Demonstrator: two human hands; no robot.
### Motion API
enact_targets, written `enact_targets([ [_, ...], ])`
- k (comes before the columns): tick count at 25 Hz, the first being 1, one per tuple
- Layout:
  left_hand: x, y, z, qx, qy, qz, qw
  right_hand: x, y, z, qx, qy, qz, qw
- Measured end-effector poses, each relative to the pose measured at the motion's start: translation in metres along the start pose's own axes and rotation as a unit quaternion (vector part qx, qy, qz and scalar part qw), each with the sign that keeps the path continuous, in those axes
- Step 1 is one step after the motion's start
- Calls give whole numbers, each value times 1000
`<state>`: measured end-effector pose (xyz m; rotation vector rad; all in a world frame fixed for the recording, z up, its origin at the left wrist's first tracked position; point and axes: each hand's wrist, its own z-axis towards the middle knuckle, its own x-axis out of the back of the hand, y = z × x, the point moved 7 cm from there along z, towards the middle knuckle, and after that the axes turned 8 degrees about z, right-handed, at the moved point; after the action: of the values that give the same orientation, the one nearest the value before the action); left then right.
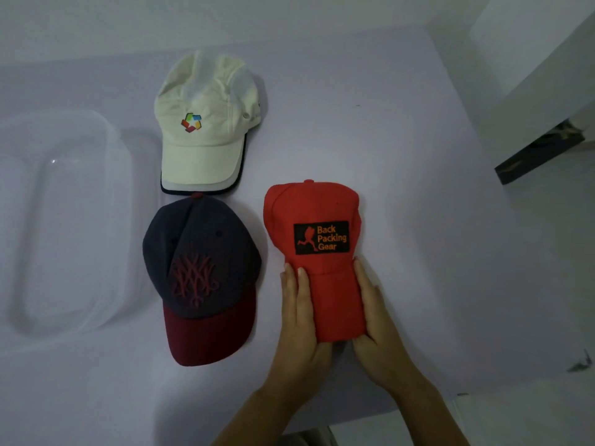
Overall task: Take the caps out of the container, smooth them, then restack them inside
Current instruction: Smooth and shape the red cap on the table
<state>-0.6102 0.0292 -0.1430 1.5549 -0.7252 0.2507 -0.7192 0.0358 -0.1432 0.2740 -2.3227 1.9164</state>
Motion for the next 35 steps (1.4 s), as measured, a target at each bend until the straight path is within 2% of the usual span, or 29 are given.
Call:
enact_targets([
  [3,1,-9,-1,-28,-17,72,997,10,6,1,7,15,-170,985],
  [6,4,-9,-3,-42,-29,80,995,16,19,-3,-16,3,-240,971],
  [8,15,0,0,-49,-20,38,998,24,24,-8,-19,13,-215,976],
  [10,39,17,11,-64,31,12,997,41,20,-7,-44,62,-135,988],
  [13,83,54,48,-71,164,35,983,68,-2,11,-57,174,-32,982],
  [15,98,69,89,-38,171,54,983,77,-17,32,-57,203,7,977],
  [17,98,73,132,-13,131,119,984,75,-28,52,-75,157,3,985],
  [20,72,55,177,72,-37,220,972,66,-23,74,-133,45,-4,990],
  [22,57,45,187,95,-117,259,954,64,-20,81,-137,10,12,990],
  [24,54,48,191,84,-115,233,962,63,-20,85,-132,-8,32,991],
  [28,59,59,189,60,-37,164,984,60,-19,88,-130,-30,96,986],
  [31,57,60,186,43,-15,165,985,56,-18,88,-143,-41,167,975],
  [35,56,57,184,33,-14,178,983,53,-20,89,-133,-67,169,974],
])
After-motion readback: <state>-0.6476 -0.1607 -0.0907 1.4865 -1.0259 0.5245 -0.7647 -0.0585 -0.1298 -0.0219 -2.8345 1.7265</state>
